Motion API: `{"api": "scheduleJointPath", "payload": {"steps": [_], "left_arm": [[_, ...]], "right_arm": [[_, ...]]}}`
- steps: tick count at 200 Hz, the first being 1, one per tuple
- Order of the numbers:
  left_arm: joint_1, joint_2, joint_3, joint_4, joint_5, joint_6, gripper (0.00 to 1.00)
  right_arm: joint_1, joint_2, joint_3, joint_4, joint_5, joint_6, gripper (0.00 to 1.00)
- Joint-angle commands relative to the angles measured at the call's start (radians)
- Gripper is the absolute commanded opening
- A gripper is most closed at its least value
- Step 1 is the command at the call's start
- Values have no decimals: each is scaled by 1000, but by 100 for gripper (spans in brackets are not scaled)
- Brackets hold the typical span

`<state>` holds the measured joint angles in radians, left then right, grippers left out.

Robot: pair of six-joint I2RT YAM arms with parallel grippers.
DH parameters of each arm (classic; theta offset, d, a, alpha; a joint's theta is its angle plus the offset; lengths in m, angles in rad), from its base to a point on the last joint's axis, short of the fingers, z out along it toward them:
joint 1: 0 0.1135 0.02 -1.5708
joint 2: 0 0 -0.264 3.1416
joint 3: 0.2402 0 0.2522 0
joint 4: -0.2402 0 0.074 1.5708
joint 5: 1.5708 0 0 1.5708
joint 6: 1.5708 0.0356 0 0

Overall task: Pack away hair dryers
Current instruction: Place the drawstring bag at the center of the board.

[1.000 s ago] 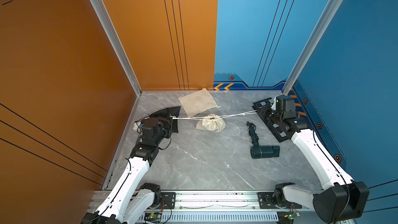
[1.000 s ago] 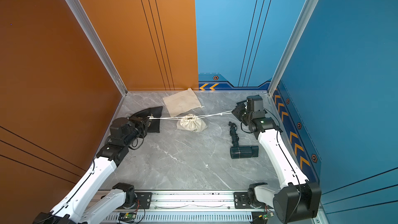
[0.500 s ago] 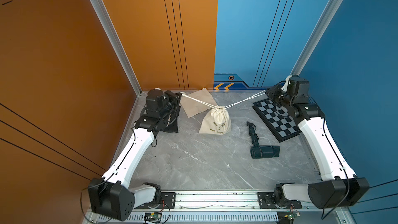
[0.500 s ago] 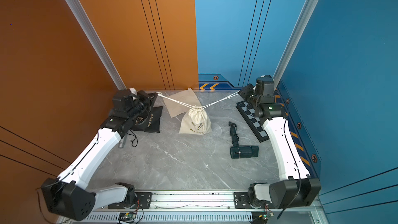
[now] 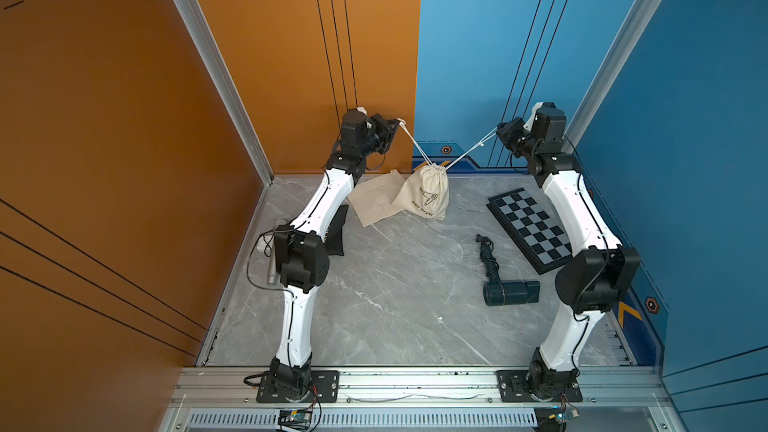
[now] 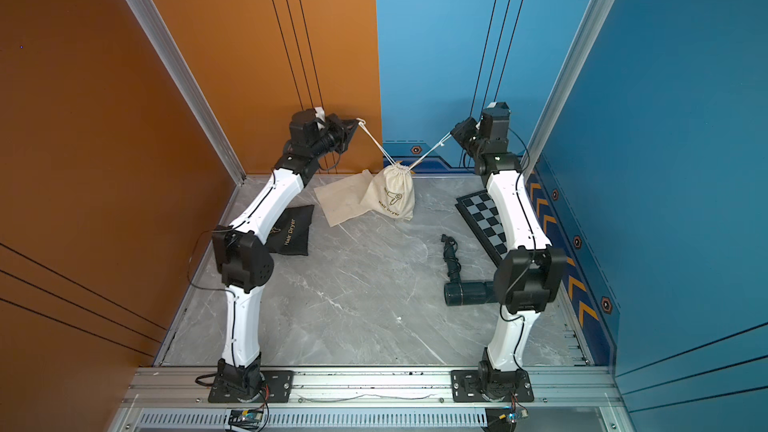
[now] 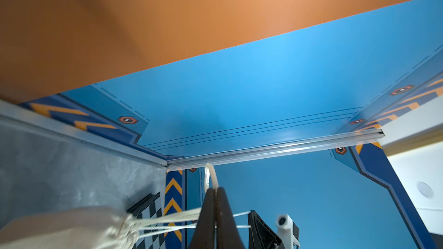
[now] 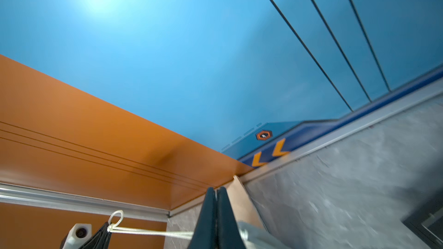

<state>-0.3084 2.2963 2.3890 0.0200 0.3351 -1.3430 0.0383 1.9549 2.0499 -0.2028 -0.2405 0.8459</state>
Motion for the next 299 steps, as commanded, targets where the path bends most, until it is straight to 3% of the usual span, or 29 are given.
{"api": "scheduleJointPath", "payload": {"steps": [1, 17, 57, 86, 123, 146, 193, 233, 277, 289, 299], "left_arm": [[-9, 116, 280, -70, 37, -21, 0], [-11, 182, 388, -78, 8, -41, 0], [-10, 143, 271, 23, 33, -29, 0], [-10, 175, 280, 76, 74, -30, 0], [-21, 228, 241, 174, 176, -51, 0], [-51, 175, 74, 241, 212, -32, 0], [-117, -30, -425, 410, 189, -23, 0], [-163, -212, -708, 408, 163, 49, 0], [-167, -295, -882, 345, 149, 130, 24], [-166, -312, -888, 271, 136, 175, 36], [-166, -314, -871, 204, 137, 213, 51]], "right_arm": [[-28, 68, 157, 80, -39, 31, 0], [-41, 112, 261, 54, -36, 31, 0], [-56, 126, 337, 27, -17, -56, 0], [-79, 140, 358, 31, -57, -59, 0], [-71, 59, 186, 61, -129, -99, 0], [-61, -23, 9, 59, -167, -151, 0], [-31, -189, -324, 20, -259, -217, 0], [-6, -325, -522, -130, -192, -270, 0], [55, -367, -603, -377, -1, -392, 5], [80, -356, -592, -440, 58, -429, 12], [96, -340, -577, -484, 85, -453, 17]]}}
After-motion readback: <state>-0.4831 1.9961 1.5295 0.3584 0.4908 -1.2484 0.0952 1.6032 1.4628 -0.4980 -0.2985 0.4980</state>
